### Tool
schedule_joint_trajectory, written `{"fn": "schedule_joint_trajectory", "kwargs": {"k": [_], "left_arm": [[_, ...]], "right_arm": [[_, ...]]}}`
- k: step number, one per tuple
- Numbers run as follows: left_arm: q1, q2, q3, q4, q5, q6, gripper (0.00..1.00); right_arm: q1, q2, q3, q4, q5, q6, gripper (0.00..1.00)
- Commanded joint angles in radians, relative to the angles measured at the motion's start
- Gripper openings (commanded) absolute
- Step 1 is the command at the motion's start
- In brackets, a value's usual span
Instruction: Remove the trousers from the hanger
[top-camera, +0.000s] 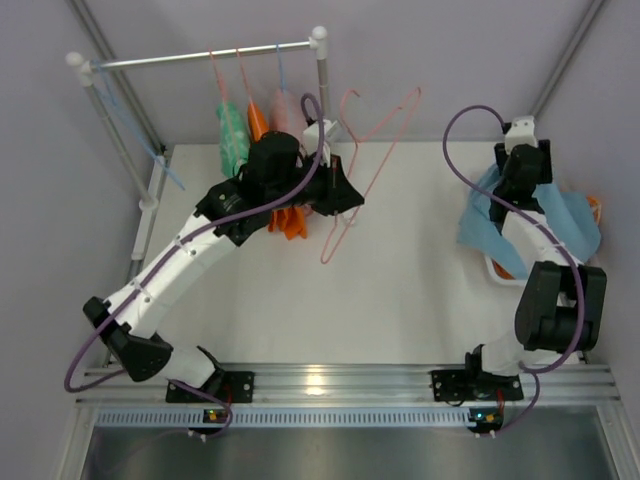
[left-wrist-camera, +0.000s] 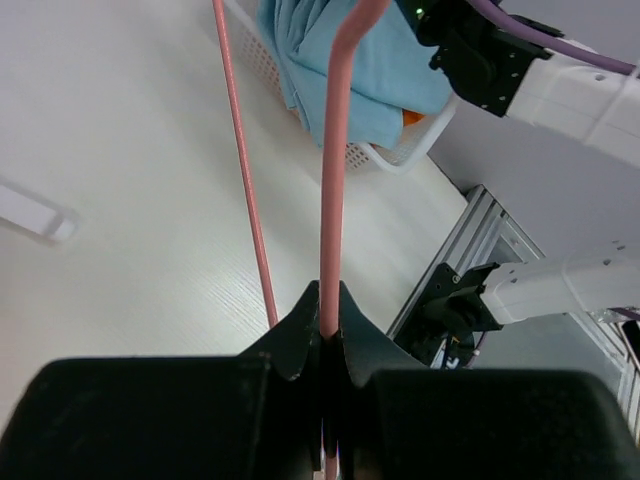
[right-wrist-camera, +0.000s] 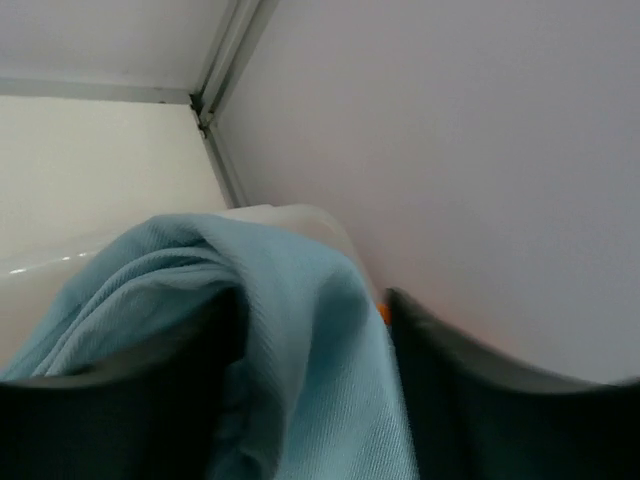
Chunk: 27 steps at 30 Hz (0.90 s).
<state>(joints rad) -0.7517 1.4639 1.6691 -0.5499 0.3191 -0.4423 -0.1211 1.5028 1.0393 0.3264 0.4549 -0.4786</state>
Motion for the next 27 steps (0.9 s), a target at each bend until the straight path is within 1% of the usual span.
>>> {"fn": "schedule_joint_trajectory", "kwargs": {"k": [1,2,3,4,6,7,10,11,12,14,15,16,17,19,20,22,23,24,25,27], "left_arm": [[0.018,-0.100,0.001,0.008,0.006,0.105,0.00],[0.021,-0.106,-0.005,-0.001,0.029,0.109,0.00],[0.022,-0.117,-0.015,-0.014,0.040,0.120,0.00],[0.023,-0.141,-0.028,-0.025,0.050,0.126,0.00],[0.029,-0.183,-0.067,-0.025,0.074,0.145,0.00],[0.032,-0.229,-0.107,-0.022,0.078,0.154,0.00],[0.057,-0.315,-0.164,-0.038,0.118,0.186,0.00],[0.087,-0.339,-0.178,-0.051,0.124,0.192,0.00],[0.100,-0.367,-0.192,-0.061,0.127,0.200,0.00],[0.141,-0.453,-0.238,-0.074,0.123,0.212,0.00],[0.159,-0.486,-0.258,-0.084,0.121,0.215,0.00],[0.184,-0.541,-0.276,-0.087,0.120,0.214,0.00],[0.239,-0.566,-0.310,-0.094,0.114,0.208,0.00],[0.287,-0.650,-0.344,-0.110,0.109,0.182,0.00],[0.339,-0.678,-0.362,-0.111,0.110,0.169,0.00],[0.397,-0.759,-0.414,-0.123,0.103,0.122,0.00],[0.452,-0.783,-0.436,-0.127,0.094,0.097,0.00],[0.472,-0.804,-0.475,-0.130,0.092,0.056,0.00],[0.503,-0.830,-0.486,-0.151,0.081,0.036,0.00],[0.532,-0.833,-0.491,-0.176,0.048,-0.010,0.00]], "right_arm": [[-0.022,0.010,0.058,0.089,-0.068,0.035,0.81],[-0.022,0.004,0.059,0.065,-0.088,0.072,0.89],[-0.022,-0.022,0.070,-0.008,-0.141,0.099,0.96],[-0.022,-0.039,0.076,-0.045,-0.171,0.121,1.00],[-0.020,-0.090,0.103,-0.123,-0.256,0.179,0.99],[-0.018,-0.107,0.116,-0.201,-0.271,0.195,1.00],[-0.017,-0.176,0.159,-0.311,-0.314,0.247,0.99],[-0.017,-0.196,0.165,-0.379,-0.324,0.259,1.00],[-0.017,-0.222,0.169,-0.406,-0.343,0.267,1.00],[-0.017,-0.304,0.171,-0.476,-0.410,0.281,0.99],[-0.017,-0.362,0.172,-0.499,-0.491,0.281,1.00],[-0.017,-0.389,0.177,-0.526,-0.537,0.281,0.99],[-0.017,-0.413,0.183,-0.555,-0.574,0.281,0.99],[-0.015,-0.472,0.205,-0.619,-0.668,0.287,1.00],[-0.012,-0.484,0.217,-0.644,-0.685,0.297,0.99],[-0.009,-0.501,0.254,-0.705,-0.723,0.308,0.99],[-0.006,-0.503,0.266,-0.725,-0.737,0.314,1.00],[-0.005,-0.498,0.290,-0.760,-0.752,0.317,1.00],[0.000,-0.494,0.301,-0.780,-0.763,0.327,0.99],[0.008,-0.474,0.343,-0.838,-0.786,0.334,1.00]]}}
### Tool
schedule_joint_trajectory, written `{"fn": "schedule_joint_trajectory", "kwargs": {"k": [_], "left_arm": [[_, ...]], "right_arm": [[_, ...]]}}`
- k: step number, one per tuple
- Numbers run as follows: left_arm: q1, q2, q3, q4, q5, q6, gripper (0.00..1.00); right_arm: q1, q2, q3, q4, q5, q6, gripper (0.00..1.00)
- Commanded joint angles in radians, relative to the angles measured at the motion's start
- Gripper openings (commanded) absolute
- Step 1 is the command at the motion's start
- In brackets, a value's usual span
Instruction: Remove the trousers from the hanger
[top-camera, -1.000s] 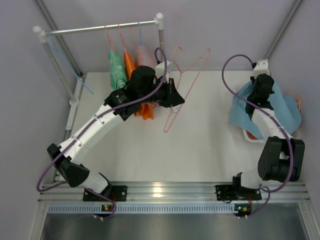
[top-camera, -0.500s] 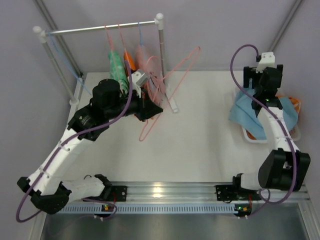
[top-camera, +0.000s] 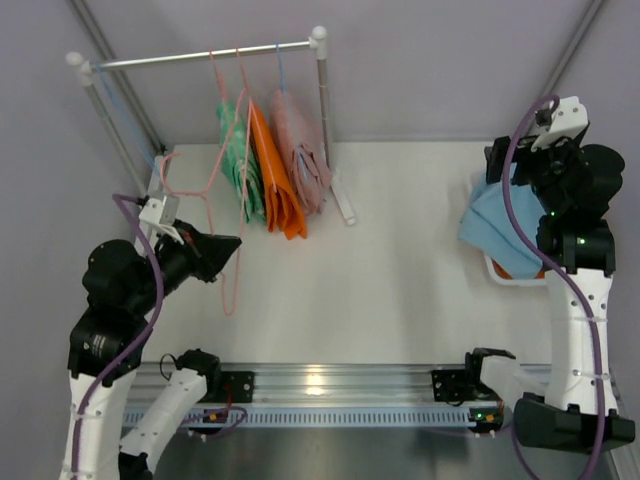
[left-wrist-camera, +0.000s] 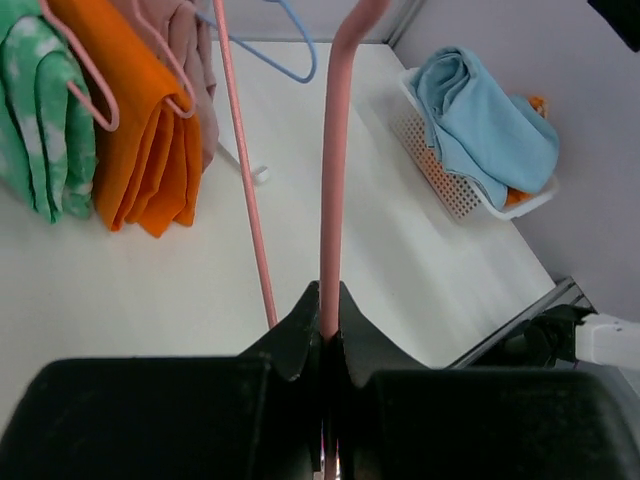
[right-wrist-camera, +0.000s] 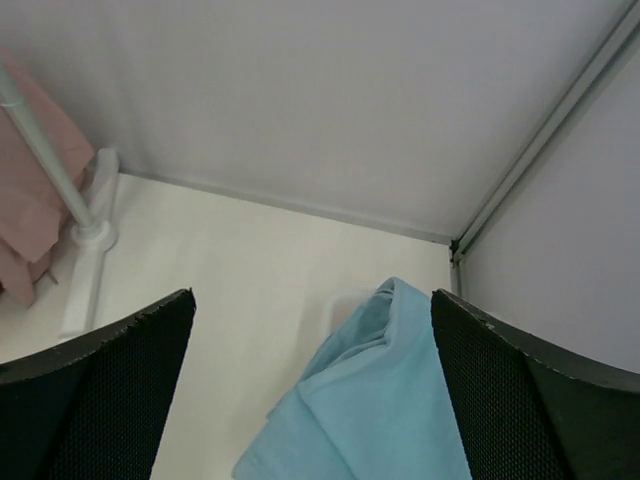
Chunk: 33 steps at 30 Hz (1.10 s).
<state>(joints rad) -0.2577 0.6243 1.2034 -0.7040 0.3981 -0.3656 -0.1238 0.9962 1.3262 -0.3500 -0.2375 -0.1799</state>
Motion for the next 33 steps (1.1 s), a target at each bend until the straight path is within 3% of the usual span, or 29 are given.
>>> {"fn": "schedule_joint_trajectory", "kwargs": {"k": [1,12,22,24,26,33], "left_arm": [[0.058,0.012,-0.019,-0.046,-0.047,-0.098,0.00],[0.100,0.253,0.240,-0.159,-0.343,-0.167,0.00],[0.144,0.555,0.462,-0.247,-0.383,0.008,0.00],[0.195,0.654,0.524,-0.274,-0.293,0.037,0.00],[0.335,0.745,0.638,-0.288,-0.140,0.062,0.00],[0.469,0.956,0.826,-0.275,0.113,0.162,0.00]], "right_arm": [[0.025,0.042,0.067,-0.179,-0.097,0.039,0.99],[0.115,0.058,0.053,-0.224,-0.071,-0.012,0.99],[0.116,0.073,0.056,-0.195,-0.083,-0.021,0.99],[0.116,0.071,0.057,-0.190,-0.086,-0.021,0.99],[0.116,0.067,0.056,-0.190,-0.089,-0.024,1.00],[0.116,0.018,-0.005,-0.173,-0.095,-0.041,0.99]]}}
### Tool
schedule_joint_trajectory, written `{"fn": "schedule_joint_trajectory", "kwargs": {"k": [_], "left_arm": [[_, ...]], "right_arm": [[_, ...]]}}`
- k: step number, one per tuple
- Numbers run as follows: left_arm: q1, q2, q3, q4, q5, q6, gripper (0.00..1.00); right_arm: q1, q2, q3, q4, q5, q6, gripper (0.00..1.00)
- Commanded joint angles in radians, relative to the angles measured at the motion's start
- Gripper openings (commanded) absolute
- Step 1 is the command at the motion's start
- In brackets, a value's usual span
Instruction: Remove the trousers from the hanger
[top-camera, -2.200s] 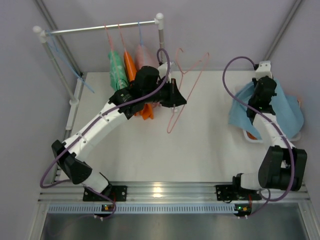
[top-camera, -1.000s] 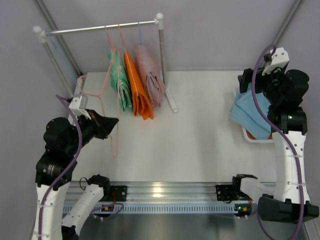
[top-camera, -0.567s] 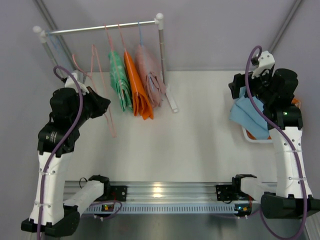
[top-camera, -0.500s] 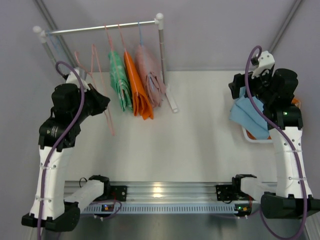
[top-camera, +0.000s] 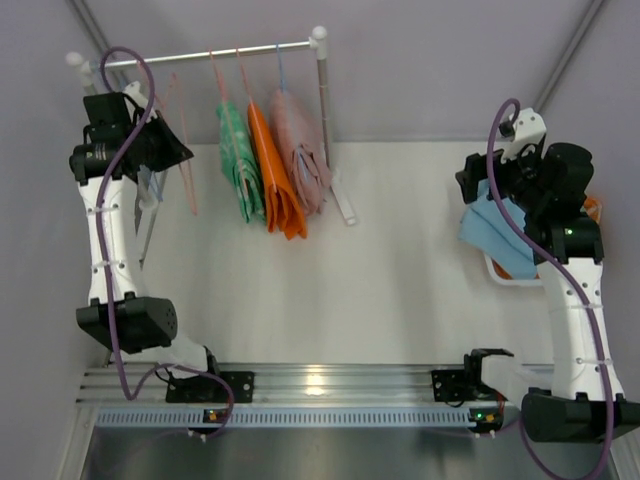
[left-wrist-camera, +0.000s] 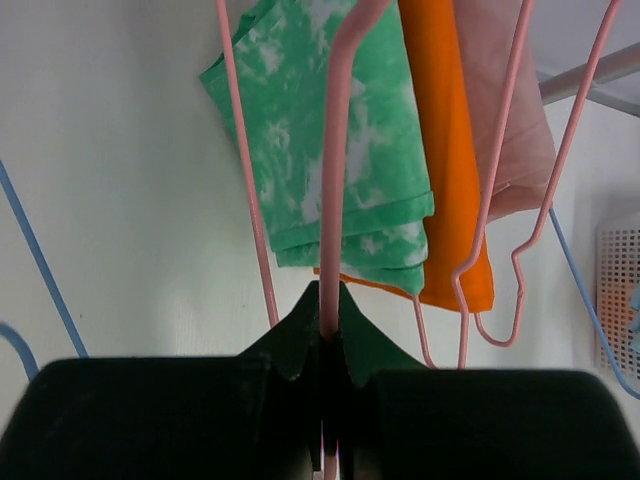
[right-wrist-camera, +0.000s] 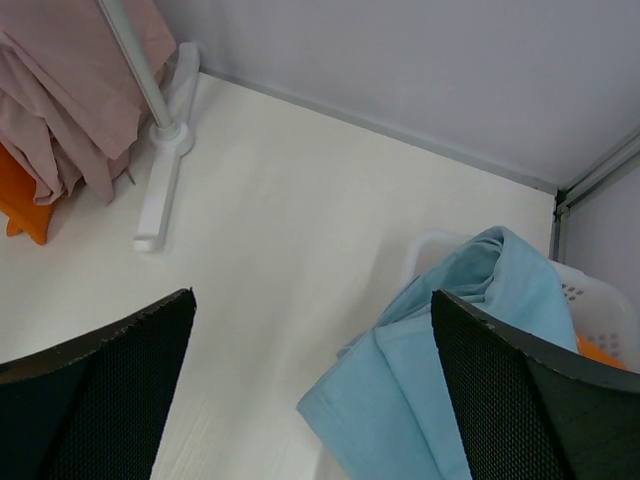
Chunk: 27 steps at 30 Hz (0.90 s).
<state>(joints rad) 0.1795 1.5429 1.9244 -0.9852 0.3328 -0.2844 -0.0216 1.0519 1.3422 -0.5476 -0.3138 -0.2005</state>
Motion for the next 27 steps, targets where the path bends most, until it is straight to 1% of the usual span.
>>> {"fn": "schedule_joint_trajectory", "kwargs": {"k": [1,4,7,16,22,27], "left_arm": [[0.044,0.055,0.125,0.005,0.211,0.088,0.00],[0.054,0.108,0.186,-0.003,0.247,0.126,0.00],[0.058,0.125,0.199,0.023,0.247,0.137,0.00],[0.058,0.241,0.289,0.003,0.143,0.099,0.00],[0.058,0.276,0.277,0.008,0.120,0.083,0.00],[0.058,0.269,0.222,0.007,0.132,0.083,0.01]], "right_arm": [[0.014,-0.044,-0.029,0.026,-0.019,-0.027,1.00],[0.014,-0.069,-0.066,0.041,-0.022,-0.045,0.99],[0.014,-0.093,-0.107,0.069,-0.027,-0.056,0.99],[0.014,-0.116,-0.146,0.094,-0.048,-0.045,0.99],[0.014,-0.128,-0.152,0.089,-0.050,-0.043,0.99],[0.014,-0.136,-0.146,0.081,-0.048,-0.042,1.00]]}}
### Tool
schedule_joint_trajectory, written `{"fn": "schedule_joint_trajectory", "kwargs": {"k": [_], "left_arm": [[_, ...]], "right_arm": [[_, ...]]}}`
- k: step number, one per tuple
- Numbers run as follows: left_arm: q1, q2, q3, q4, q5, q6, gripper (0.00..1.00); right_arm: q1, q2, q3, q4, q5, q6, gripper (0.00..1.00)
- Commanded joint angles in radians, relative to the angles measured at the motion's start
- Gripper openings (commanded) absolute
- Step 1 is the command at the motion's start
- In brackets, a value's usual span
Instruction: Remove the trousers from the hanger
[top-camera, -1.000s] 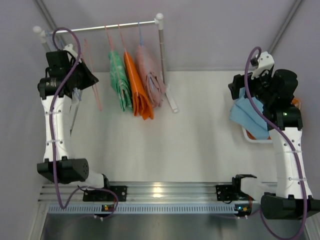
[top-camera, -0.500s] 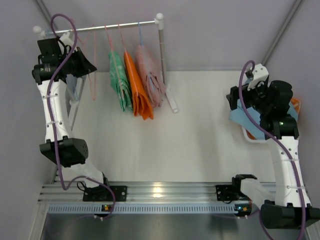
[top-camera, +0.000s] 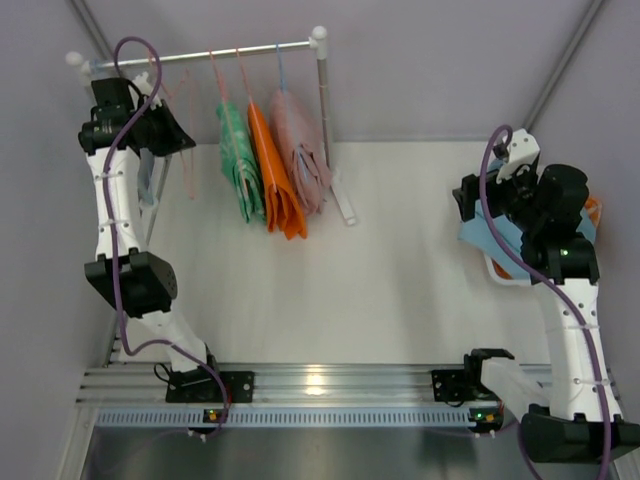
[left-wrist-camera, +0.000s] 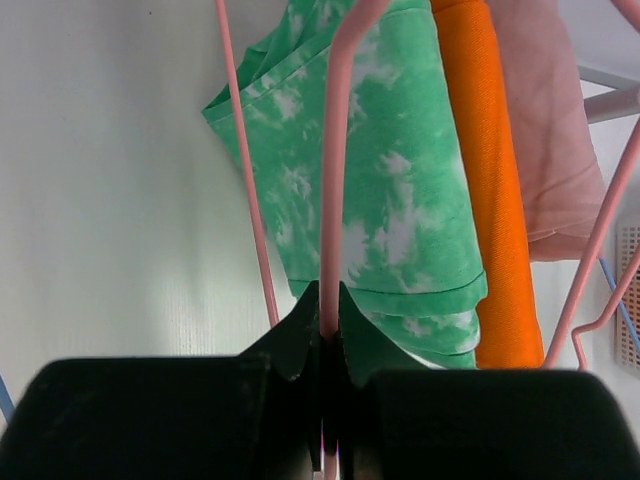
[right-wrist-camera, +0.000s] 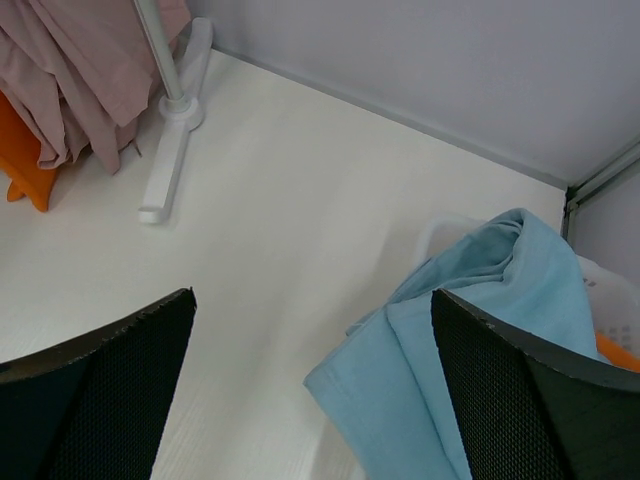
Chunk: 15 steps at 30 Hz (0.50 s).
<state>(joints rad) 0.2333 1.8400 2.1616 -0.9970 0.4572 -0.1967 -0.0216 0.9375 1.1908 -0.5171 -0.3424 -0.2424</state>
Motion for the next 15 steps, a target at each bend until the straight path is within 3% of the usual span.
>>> {"fn": "schedule_joint_trajectory", "kwargs": {"k": [1,3,7,8,10,11,12,15], "left_arm": [[0.004,-0.034,-0.026,0.015,0.014,0.003,0.01],[0.004,-0.050,-0.072,0.015,0.020,0.011,0.07],[0.003,-0.117,-0.166,0.050,0.035,0.036,0.39],[0.006,-0.152,-0.180,0.070,0.032,0.037,0.57],[0.004,-0.189,-0.215,0.090,0.032,0.039,0.76],[0.004,-0.208,-0.224,0.106,0.028,0.039,0.93],[0.003,-0.247,-0.235,0.110,0.021,0.040,0.98],[0.003,-0.344,-0.279,0.133,0.009,0.049,0.99]], "right_arm": [[0.014,-0.023,0.007,0.048,-0.020,0.003,0.99],[0.014,-0.025,0.012,0.042,-0.020,0.005,0.99],[0.014,-0.031,0.021,0.028,-0.018,0.008,1.00],[0.014,-0.035,0.024,0.025,-0.018,0.009,1.00],[0.014,-0.035,0.030,0.016,-0.018,0.020,0.99],[0.014,-0.035,0.038,0.011,-0.020,0.023,0.99],[0.014,-0.035,0.042,0.008,-0.023,0.032,0.99],[0.014,-0.042,0.049,-0.011,-0.027,0.046,1.00]]}}
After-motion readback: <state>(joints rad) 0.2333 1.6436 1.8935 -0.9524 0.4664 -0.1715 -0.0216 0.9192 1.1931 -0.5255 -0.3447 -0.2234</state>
